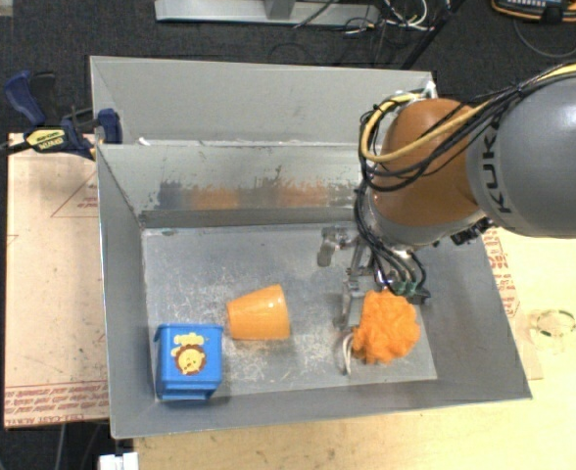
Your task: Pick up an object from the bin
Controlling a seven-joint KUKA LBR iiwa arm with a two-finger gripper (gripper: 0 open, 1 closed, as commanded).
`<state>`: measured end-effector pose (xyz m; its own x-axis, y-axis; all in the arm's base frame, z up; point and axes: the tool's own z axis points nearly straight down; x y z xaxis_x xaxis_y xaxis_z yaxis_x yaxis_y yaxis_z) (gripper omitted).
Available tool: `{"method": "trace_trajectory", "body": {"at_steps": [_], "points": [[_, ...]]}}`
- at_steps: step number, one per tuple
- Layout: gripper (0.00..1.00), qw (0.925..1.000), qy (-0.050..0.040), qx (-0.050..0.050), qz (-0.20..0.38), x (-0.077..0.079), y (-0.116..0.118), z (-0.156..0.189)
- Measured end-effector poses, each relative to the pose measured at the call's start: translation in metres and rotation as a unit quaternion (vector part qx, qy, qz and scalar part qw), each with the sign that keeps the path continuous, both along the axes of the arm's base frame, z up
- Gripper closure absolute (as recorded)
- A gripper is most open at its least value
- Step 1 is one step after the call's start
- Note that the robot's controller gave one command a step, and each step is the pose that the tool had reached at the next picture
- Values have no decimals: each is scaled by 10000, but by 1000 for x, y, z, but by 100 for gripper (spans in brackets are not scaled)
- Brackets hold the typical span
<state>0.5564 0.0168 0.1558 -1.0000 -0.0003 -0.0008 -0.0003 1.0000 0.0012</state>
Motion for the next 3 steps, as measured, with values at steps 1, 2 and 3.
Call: {"method": "trace_trajectory", "body": {"at_steps": [1,2,3], "points": [[0,9994,6,3,358,-36,-62,-46],[0,9950,-7,3,1001,-41,-143,-39],[0,9960,-5,5,894,-65,-125,-50]]}}
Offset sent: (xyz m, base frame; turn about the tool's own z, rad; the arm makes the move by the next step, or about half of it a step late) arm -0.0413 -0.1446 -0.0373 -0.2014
